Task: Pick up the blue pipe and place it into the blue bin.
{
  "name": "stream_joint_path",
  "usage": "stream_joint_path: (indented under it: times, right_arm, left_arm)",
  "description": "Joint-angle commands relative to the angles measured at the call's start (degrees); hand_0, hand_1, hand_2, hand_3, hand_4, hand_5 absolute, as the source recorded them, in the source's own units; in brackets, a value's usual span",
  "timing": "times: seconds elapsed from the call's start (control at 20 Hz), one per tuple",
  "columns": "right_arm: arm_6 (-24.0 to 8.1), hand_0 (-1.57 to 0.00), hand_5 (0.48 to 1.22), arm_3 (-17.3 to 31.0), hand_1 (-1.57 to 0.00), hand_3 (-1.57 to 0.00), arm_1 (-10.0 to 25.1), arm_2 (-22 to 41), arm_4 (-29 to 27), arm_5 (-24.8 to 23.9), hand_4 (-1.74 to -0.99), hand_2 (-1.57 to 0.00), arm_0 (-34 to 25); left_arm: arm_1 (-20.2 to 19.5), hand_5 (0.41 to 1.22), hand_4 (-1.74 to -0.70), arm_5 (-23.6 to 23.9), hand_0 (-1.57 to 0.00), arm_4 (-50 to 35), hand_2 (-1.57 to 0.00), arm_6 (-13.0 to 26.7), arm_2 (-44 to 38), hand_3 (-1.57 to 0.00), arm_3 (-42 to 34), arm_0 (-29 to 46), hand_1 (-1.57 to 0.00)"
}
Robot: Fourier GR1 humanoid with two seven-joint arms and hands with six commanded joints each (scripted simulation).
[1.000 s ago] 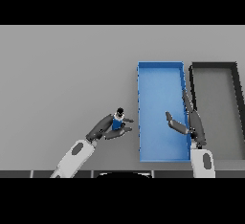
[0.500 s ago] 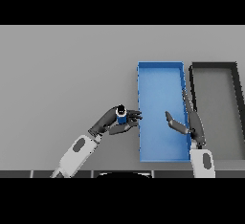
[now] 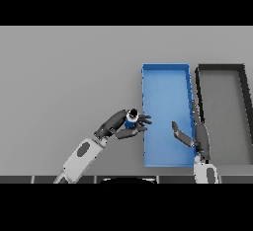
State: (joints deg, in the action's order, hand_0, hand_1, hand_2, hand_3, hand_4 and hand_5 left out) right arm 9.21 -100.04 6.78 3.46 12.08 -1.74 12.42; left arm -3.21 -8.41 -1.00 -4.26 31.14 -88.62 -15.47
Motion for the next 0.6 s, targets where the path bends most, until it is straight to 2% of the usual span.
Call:
stream_joint_path:
  times: [0.0,0.1,0.2,0.25,0.35,0.45,0.55]
  right_arm:
    - [0.05,0.00,0.643,-2.41,0.00,0.00,-2.12,0.88,1.84,-2.58,-1.138,0.00,3.65]
    - [0.71,0.00,0.643,-7.00,0.00,0.00,-7.09,2.95,5.71,-7.88,-1.188,0.00,11.89]
    - [-0.70,0.00,0.642,-10.50,0.00,0.00,-9.53,4.42,8.76,-10.74,-1.184,0.00,15.07]
    - [0.47,0.00,0.642,-11.65,0.00,0.00,-9.95,5.03,8.69,-10.65,-1.187,-0.02,16.53]
    - [4.30,0.00,0.641,-14.85,-0.01,0.00,-10.05,5.96,1.17,-5.50,-1.198,-0.07,17.39]
    - [0.42,0.00,0.609,-19.60,-0.03,0.00,-6.80,6.17,-5.27,0.57,-1.209,-0.11,16.64]
    - [-7.76,0.00,0.600,-20.93,-0.02,0.00,-3.73,6.65,-8.90,5.61,-1.224,-0.12,14.05]
  left_arm:
    - [-0.49,1.220,-1.47,-0.54,-1.57,-0.30,-1.57,-0.23,-0.16,-1.57,-0.89,0.51,-1.57]
    - [0.18,1.220,-1.47,-0.56,-1.57,0.60,-1.57,-0.02,-0.11,-1.57,-0.48,0.63,-1.57]
    - [0.28,1.220,-1.47,-1.18,-1.57,0.77,-1.57,0.56,-0.40,-1.57,-1.05,0.51,-1.57]
    - [0.68,1.220,-1.47,-1.37,-1.57,0.80,-1.57,0.97,-0.57,-1.57,-0.96,0.38,-1.57]
    - [0.92,1.221,-1.47,-1.84,-1.57,1.33,-1.57,1.85,-1.18,-1.57,-0.32,-0.19,-1.57]
    - [1.51,1.221,-1.47,-2.54,-1.57,1.34,-1.57,1.30,-1.27,-1.57,-0.58,0.38,-1.57]
    - [1.67,1.221,-1.47,-3.02,-1.57,1.67,-1.57,1.81,-1.79,-1.57,-0.69,0.07,-1.57]
